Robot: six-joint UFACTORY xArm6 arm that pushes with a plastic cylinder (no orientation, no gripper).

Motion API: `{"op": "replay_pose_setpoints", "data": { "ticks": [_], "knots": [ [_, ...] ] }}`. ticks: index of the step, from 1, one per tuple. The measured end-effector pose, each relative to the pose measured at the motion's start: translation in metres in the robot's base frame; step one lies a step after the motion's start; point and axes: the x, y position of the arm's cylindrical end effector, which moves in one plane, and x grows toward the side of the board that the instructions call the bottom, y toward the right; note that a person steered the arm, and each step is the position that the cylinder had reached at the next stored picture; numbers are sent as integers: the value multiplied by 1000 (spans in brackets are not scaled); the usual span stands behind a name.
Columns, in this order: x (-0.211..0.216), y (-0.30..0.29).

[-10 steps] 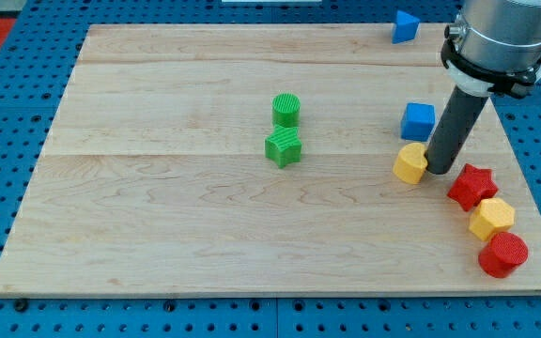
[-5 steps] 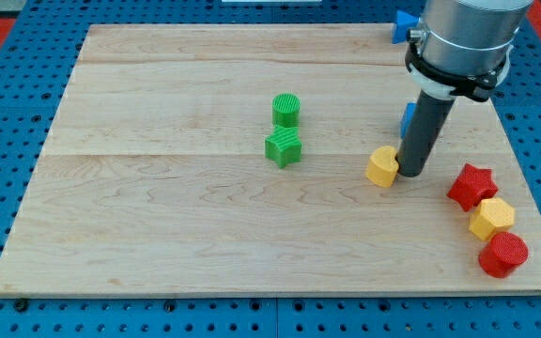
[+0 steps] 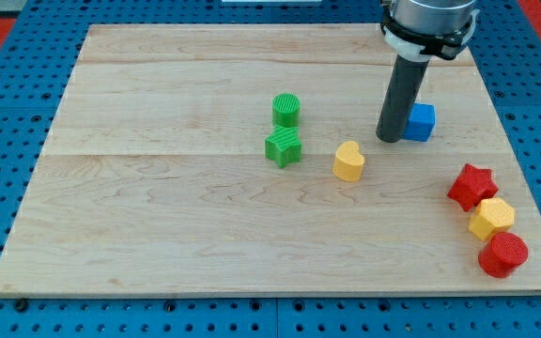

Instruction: Slide the yellow heart to the bottom right of the green star

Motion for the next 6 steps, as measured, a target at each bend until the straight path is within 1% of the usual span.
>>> {"op": "replay_pose_setpoints", "data": {
  "ticks": [1,2,3,4,5,6],
  "knots": [
    [32,-24],
    [33,-51],
    [1,-51],
    [-4,-55],
    [15,-57],
    [50,-84]
  ]
}}
